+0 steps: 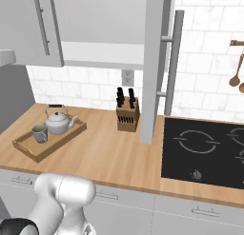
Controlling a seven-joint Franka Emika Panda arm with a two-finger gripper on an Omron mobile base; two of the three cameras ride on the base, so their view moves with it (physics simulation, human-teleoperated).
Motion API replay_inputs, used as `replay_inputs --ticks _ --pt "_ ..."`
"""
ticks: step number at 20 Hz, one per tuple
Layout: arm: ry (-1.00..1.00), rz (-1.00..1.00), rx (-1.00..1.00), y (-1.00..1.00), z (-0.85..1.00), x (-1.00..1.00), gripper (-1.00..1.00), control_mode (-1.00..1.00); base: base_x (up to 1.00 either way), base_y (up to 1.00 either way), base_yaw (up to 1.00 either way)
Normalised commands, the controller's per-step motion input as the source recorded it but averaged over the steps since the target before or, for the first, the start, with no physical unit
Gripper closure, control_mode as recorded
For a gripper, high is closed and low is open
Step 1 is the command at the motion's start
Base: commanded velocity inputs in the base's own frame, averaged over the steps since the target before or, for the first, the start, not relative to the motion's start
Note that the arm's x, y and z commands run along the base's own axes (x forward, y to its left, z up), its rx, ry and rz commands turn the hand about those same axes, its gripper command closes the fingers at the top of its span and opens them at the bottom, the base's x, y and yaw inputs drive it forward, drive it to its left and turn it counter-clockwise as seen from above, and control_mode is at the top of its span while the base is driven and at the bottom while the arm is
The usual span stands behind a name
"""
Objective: Pick the kettle from the counter and place it on the tray. Then pick the mug from the cabinet and place it on the tray. Then close the cabinet doors.
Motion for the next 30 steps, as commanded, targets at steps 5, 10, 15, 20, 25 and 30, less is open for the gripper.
replay_inputs --ticks 5,10,15,20,25,30 --pt "0.05 0.17 -0.06 -0.9 0.0 -0.37 1.0 -1.0 0.0 0.0 0.0" --pt "0.02 0.1 -0.02 -0.3 0.0 0.0 1.0 -1.0 0.0 0.0 0.0" --pt "0.04 0.0 -0.01 0.0 -0.03 0.0 1.0 -1.0 0.0 0.0 0.0" --pt "0.04 0.0 0.01 -0.33 -0.01 -0.23 1.0 -1.0 0.0 0.0 0.0" --pt "0.04 0.0 0.03 -0.46 0.0 -0.48 1.0 -1.0 0.0 0.0 0.0" --pt "0.1 0.04 0.03 -0.5 0.0 -0.39 1.0 -1.0 0.0 0.0 0.0"
